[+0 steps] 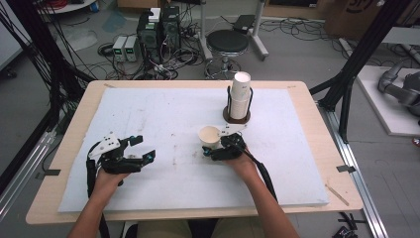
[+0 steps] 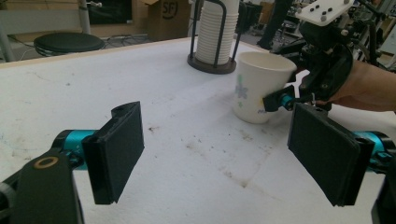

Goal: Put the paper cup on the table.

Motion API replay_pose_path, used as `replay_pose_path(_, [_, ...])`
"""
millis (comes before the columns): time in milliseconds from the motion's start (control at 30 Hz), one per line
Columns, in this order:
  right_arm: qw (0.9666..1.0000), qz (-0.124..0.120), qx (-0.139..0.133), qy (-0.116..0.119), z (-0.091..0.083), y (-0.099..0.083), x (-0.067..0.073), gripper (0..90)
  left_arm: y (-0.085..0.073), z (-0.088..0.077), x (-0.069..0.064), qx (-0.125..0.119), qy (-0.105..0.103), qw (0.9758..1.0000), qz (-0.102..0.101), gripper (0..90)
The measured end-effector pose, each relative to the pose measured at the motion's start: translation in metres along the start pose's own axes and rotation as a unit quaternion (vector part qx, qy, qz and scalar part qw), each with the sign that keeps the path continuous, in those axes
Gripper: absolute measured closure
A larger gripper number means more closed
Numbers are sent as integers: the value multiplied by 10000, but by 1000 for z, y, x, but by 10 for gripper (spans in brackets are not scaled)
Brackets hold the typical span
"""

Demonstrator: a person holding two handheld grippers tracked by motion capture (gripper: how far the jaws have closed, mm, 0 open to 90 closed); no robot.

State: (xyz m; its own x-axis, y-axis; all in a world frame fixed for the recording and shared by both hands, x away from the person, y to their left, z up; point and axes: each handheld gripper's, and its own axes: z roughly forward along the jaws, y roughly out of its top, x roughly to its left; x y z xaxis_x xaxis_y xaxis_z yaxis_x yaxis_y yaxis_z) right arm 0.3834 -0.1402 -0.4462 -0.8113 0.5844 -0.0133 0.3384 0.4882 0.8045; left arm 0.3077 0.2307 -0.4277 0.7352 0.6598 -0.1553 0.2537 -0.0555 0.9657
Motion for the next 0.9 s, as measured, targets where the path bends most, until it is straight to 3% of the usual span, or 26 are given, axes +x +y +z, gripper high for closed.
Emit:
replay_pose_path(233, [10000, 19, 13, 48, -17, -6, -2, 206, 0, 0, 2, 39, 22, 10000, -56, 176])
replay_pose_path(433, [9996, 59, -239, 155, -51, -15, -7, 206, 1, 1, 3, -82, 40, 9998, -197, 168])
replay_pose_path(700, [9975, 223, -667, -116, -99, -31, -17, 207, 2, 6, 3, -127, 105, 9995, -252, 149])
replay_pose_path(900, [9945, 211, -957, -383, -129, -41, -23, 206, 4, 4, 3, -241, 162, 9994, -198, 151])
